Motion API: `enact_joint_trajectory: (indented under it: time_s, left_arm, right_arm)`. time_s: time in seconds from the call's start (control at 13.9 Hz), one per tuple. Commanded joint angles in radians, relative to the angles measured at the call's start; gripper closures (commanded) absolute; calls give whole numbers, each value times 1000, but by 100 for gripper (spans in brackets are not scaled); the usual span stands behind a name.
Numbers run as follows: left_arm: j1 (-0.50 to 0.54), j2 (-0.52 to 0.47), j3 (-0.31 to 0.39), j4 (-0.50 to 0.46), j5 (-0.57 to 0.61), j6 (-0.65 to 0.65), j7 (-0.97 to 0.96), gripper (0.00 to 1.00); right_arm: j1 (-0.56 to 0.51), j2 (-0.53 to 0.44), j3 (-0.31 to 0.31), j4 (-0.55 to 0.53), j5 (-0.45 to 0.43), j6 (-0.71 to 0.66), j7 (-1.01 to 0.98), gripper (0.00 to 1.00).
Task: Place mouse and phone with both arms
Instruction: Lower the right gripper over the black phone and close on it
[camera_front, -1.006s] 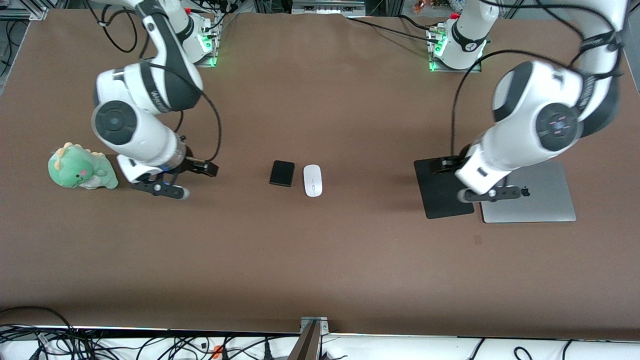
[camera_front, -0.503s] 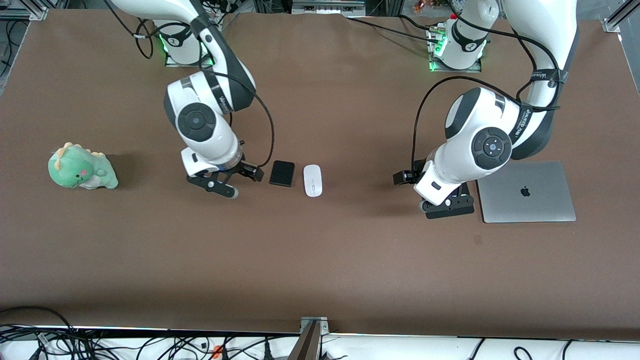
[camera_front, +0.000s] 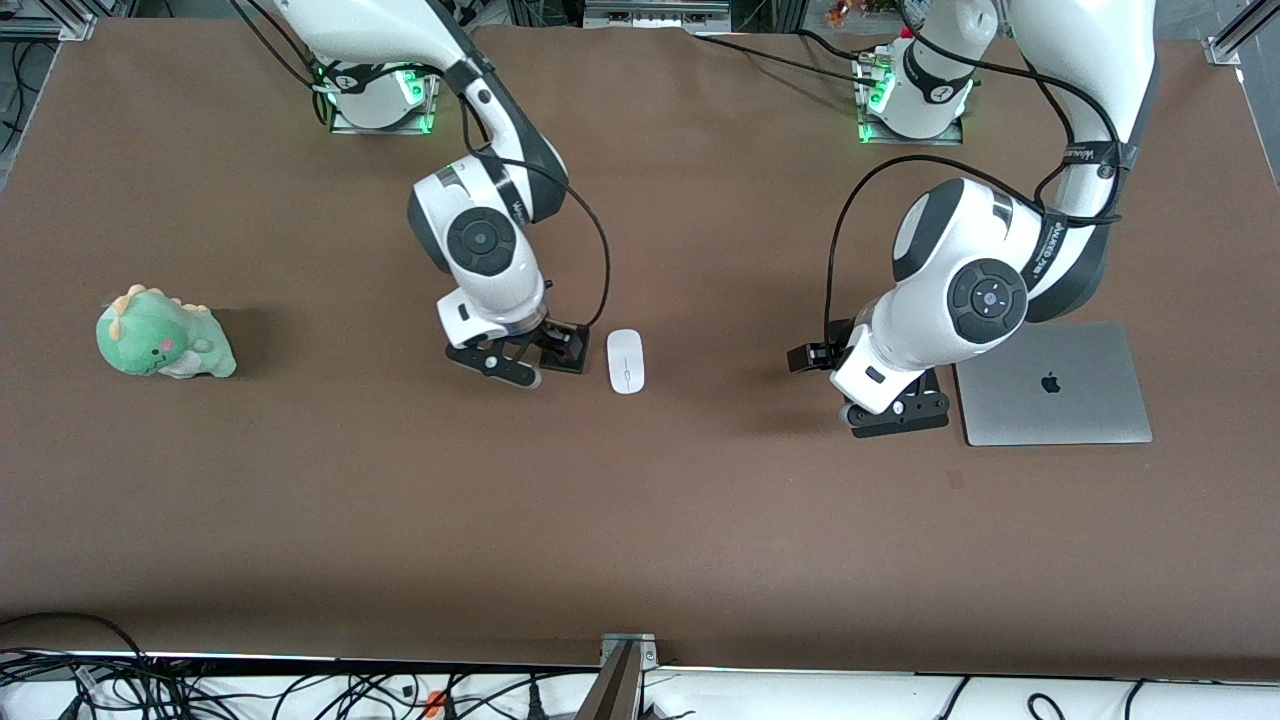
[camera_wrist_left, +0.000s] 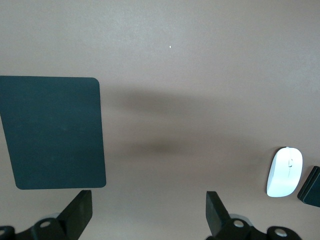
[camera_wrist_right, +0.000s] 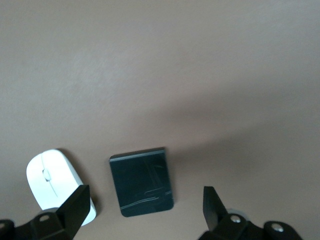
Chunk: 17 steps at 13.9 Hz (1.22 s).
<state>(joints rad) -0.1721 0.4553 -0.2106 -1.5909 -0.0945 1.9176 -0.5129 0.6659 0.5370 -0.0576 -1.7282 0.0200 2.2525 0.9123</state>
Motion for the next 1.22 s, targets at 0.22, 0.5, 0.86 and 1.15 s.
enact_joint_trajectory:
  time_s: [0.22,0.5,0.86,1.15]
  left_arm:
    - [-14,17,2,29,-16,-6,-19,0]
    - [-20,19,2,29,-14,-6,-21,0]
    - [-26,19,2,29,-13,-6,-19,0]
    - [-30,20,2,29,-11,-6,-19,0]
  right_arm:
    - [70,54,-15,-97,-34,195,-33,0]
    - [70,58,-18,-142,-66,239,-70,0]
    - [70,95,-18,-160,-66,340,-70,0]
    - [70,106,-18,-159,-66,355,-70,0]
